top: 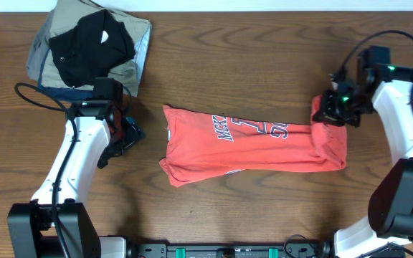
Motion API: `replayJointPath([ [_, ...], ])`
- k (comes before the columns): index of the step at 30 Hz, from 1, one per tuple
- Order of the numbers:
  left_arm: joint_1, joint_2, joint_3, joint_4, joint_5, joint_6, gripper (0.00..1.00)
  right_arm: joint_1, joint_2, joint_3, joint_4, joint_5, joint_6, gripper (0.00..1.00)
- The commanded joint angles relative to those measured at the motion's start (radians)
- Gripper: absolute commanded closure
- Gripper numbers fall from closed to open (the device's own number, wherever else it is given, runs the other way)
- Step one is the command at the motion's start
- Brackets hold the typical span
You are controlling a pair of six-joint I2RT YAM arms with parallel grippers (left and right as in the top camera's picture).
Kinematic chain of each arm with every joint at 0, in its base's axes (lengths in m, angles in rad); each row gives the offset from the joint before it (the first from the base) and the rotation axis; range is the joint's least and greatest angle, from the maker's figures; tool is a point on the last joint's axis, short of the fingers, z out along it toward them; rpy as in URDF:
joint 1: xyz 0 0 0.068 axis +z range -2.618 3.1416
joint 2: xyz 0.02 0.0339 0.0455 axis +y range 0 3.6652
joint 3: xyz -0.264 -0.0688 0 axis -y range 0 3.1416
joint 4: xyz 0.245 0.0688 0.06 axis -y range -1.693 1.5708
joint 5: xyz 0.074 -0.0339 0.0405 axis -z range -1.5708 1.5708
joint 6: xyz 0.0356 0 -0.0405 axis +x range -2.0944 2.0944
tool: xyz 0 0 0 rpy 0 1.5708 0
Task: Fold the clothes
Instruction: 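Fold the right end of the strip leftward over the middle with right gripper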
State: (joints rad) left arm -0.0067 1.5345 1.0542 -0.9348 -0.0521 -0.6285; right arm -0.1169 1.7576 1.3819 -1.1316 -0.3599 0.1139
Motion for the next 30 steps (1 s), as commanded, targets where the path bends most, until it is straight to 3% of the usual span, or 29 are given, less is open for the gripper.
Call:
replayJointPath([
  [1, 0.003, 0.014, -0.005, -0.003, -0.008, 0.006, 0.10, 0.045, -0.015, 0.010, -0.009, -0.010, -0.022, 0.99],
  [16, 0.003, 0.039, -0.011, 0.002, -0.008, 0.006, 0.10, 0.248, -0.014, -0.079, 0.044, -0.010, -0.021, 0.99],
  [30, 0.003, 0.039, -0.011, 0.002, -0.008, 0.006, 0.10, 0.334, -0.014, -0.219, 0.178, -0.025, 0.073, 0.99],
])
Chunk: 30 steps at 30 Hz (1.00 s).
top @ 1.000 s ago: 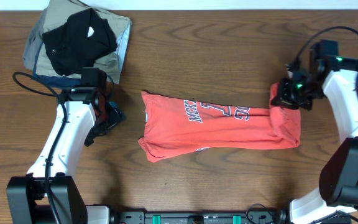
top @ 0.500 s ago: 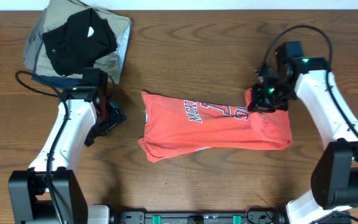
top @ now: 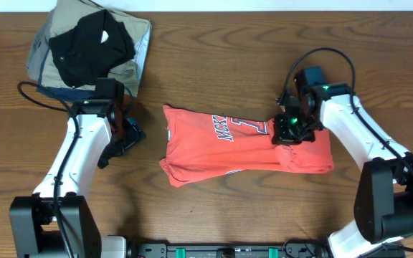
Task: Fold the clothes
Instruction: 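Fold the right end of the strip leftward over the middle with right gripper, then release the folded right end and lift the right gripper away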
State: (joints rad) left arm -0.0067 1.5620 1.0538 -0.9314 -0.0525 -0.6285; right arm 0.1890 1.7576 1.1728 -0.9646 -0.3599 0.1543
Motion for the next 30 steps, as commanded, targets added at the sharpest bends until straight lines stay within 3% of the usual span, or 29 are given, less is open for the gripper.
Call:
replayJointPath([
  [1, 0.003, 0.011, -0.010, -0.002, -0.008, 0.006, 0.10, 0.036, -0.014, -0.010, 0.015, -0.035, 0.032, 0.99],
  [7, 0.003, 0.011, -0.010, -0.002, -0.008, 0.006, 0.10, 0.084, -0.014, -0.010, 0.035, -0.048, 0.068, 0.98],
  [9, 0.003, 0.011, -0.010, -0.002, -0.008, 0.006, 0.10, 0.097, -0.014, -0.010, 0.045, -0.048, 0.078, 0.82],
  [11, 0.003, 0.011, -0.010, -0.002, -0.008, 0.006, 0.10, 0.108, -0.014, -0.010, 0.052, -0.047, 0.077, 0.55],
  [12, 0.003, 0.011, -0.010, -0.002, -0.008, 0.006, 0.10, 0.113, -0.014, -0.010, 0.055, -0.047, 0.077, 0.47],
  [14, 0.003, 0.011, -0.010, -0.003, -0.008, 0.006, 0.10, 0.117, -0.014, -0.010, 0.060, -0.047, 0.077, 0.41],
  [24, 0.003, 0.011, -0.010, -0.003, -0.008, 0.006, 0.10, 0.084, -0.015, -0.008, 0.063, -0.048, 0.077, 0.43],
  [30, 0.003, 0.011, -0.010, -0.002, -0.004, 0.006, 0.10, 0.087, -0.012, -0.009, 0.081, -0.040, 0.076, 0.71],
])
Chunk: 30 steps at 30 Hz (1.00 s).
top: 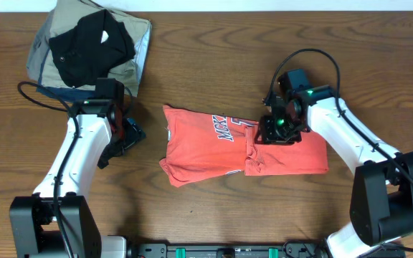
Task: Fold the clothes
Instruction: 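Release the folded right end and lift the right gripper away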
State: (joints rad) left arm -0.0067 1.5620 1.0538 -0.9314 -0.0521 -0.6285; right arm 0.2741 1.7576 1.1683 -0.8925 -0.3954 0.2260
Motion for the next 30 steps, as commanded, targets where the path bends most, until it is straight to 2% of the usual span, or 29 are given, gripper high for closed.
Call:
replayJointPath([
  [1, 0.003, 0.011, -0.010, -0.002, 0.002, 0.006, 0.10, 0.009, -0.011, -0.005, 0.015, 0.011, 0.005, 0.78],
  [5, 0.003, 0.011, -0.010, 0.000, 0.037, 0.006, 0.10, 0.031, 0.005, -0.005, 0.038, 0.095, 0.008, 0.91],
  [16, 0.003, 0.011, -0.010, 0.001, 0.037, 0.006, 0.10, 0.027, 0.123, -0.005, 0.174, 0.106, 0.058, 0.96],
  [19, 0.003, 0.011, -0.010, 0.001, 0.037, 0.006, 0.10, 0.027, 0.146, -0.005, 0.217, 0.118, 0.058, 0.90],
  [22, 0.003, 0.011, -0.010, 0.001, 0.037, 0.006, 0.10, 0.024, 0.144, -0.001, 0.249, 0.141, 0.058, 0.77],
  [23, 0.003, 0.011, -0.010, 0.001, 0.037, 0.006, 0.10, 0.023, 0.143, 0.006, 0.246, 0.141, 0.057, 0.76],
  [30, 0.003, 0.011, -0.010, 0.001, 0.037, 0.015, 0.10, -0.043, 0.071, 0.183, 0.024, 0.201, 0.019, 0.64],
])
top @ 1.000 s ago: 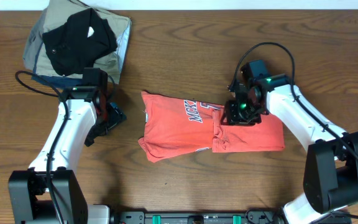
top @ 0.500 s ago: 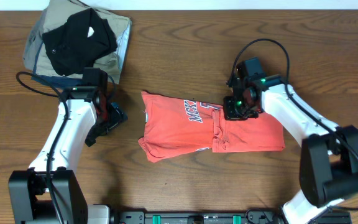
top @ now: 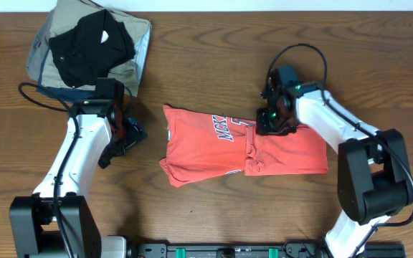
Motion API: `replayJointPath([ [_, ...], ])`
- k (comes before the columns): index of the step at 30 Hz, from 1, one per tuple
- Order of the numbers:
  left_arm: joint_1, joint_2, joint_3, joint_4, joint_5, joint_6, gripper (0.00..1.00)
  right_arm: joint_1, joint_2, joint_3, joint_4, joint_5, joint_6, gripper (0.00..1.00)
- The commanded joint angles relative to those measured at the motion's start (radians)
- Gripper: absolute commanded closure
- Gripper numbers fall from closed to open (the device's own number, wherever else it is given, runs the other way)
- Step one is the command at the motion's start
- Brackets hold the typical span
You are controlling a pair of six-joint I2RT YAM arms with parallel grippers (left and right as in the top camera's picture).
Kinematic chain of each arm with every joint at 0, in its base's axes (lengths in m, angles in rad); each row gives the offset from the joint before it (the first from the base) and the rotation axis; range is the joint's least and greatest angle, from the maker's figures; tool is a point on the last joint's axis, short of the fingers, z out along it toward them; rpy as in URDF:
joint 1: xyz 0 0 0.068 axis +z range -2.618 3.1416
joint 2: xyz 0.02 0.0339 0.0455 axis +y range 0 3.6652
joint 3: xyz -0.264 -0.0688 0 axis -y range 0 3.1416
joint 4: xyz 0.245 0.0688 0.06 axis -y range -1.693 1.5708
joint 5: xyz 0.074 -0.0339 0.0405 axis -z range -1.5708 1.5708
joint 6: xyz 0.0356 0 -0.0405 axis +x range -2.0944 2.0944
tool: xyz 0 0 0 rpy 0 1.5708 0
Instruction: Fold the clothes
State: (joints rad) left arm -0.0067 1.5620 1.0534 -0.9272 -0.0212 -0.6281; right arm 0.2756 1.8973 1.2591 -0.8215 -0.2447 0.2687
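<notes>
An orange shirt (top: 214, 147) with dark lettering lies in the middle of the table. Its right part is doubled over leftward, and that upper layer (top: 289, 154) ends in a rumpled edge near the shirt's middle. My right gripper (top: 267, 122) hovers at the back edge of this folded layer, looking open with no cloth lifted in it. My left gripper (top: 130, 136) rests low over bare table a little left of the shirt's left edge, jaws apparently spread and empty.
A pile of other clothes (top: 88, 46), a black garment on top of khaki and blue ones, sits at the back left corner. Cables loop off both arms. Bare wooden table (top: 214, 64) surrounds the shirt.
My right gripper has moved slightly back and right, from over the folded edge to the shirt's back edge, and no longer grips cloth. The shirt's shape and the left arm are unchanged.
The shirt lay stretched out, my right gripper shut on its right end. A second later that end was carried to the shirt's right-middle, then laid near the centre, halving the length. Now the gripper has let go. The left arm stayed put throughout.
</notes>
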Motion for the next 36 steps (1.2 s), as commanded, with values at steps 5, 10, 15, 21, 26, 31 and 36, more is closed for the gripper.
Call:
replayJointPath([
  [5, 0.003, 0.011, -0.010, -0.003, 0.006, 0.018, 0.10, -0.119, -0.163, 0.208, -0.251, 0.145, -0.041, 0.54],
  [10, 0.003, 0.011, -0.010, 0.005, 0.006, 0.017, 0.10, -0.201, -0.224, 0.201, -0.370, 0.181, -0.037, 0.57],
  [15, 0.003, 0.011, -0.010, 0.018, 0.013, 0.017, 0.10, -0.237, -0.224, 0.115, -0.374, 0.181, -0.037, 0.72],
  [21, 0.003, 0.011, -0.010, 0.014, 0.013, 0.017, 0.10, -0.237, -0.223, -0.083, -0.254, 0.182, -0.001, 0.77],
  [26, 0.003, 0.011, -0.010, 0.015, 0.013, 0.017, 0.10, -0.238, -0.223, -0.228, -0.111, 0.209, 0.044, 0.74],
  [31, 0.003, 0.011, -0.010, 0.014, 0.013, 0.018, 0.10, -0.246, -0.223, -0.349, 0.003, 0.256, 0.087, 0.64],
  [36, 0.003, 0.011, -0.010, 0.015, 0.013, 0.018, 0.10, -0.266, -0.224, -0.376, 0.024, 0.264, 0.098, 0.62],
])
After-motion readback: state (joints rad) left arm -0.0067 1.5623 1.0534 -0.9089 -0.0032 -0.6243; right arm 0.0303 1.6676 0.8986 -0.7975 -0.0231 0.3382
